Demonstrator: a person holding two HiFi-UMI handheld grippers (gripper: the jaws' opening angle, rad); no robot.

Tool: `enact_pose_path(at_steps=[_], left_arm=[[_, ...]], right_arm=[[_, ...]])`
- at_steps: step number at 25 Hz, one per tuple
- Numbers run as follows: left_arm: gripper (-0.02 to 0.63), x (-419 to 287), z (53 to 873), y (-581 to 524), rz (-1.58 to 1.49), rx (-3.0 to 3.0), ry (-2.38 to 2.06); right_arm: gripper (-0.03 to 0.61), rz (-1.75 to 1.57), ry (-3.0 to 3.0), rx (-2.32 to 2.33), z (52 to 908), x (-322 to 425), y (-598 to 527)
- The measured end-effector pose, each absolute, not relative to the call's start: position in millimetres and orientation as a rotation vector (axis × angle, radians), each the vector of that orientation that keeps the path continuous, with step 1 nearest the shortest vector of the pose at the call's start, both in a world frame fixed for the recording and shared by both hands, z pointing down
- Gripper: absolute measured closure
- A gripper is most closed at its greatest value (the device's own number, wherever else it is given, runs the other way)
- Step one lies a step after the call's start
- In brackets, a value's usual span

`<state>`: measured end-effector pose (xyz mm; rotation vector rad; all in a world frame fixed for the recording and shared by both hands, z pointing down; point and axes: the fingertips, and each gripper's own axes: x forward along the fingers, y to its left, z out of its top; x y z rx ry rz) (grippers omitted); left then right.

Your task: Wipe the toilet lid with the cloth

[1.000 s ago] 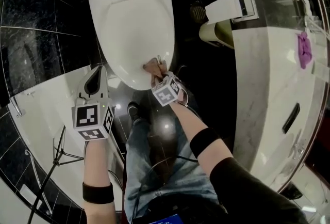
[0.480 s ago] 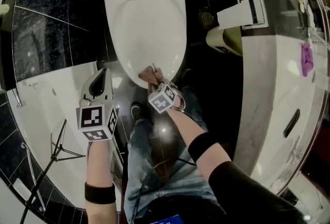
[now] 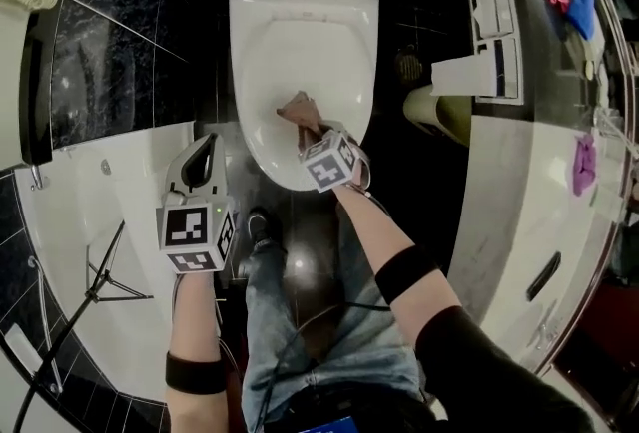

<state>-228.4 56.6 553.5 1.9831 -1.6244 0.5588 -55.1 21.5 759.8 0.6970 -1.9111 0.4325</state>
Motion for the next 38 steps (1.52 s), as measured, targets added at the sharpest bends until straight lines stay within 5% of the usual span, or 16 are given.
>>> enact_pose_path(at_steps=[19,38], left_arm=[[0.612,-223.8,584.8,-18.6,0.527,1.855,-1.784],[0.612,-245.1,610.1,12.7,0.562,1.753,-1.834]], right_arm=[[0.503,0.137,-1.848,0.621,780.0,-75.2,-233.6],[0.506,-0.254,-1.873,0.258,815.4,-182.1,-195.7]])
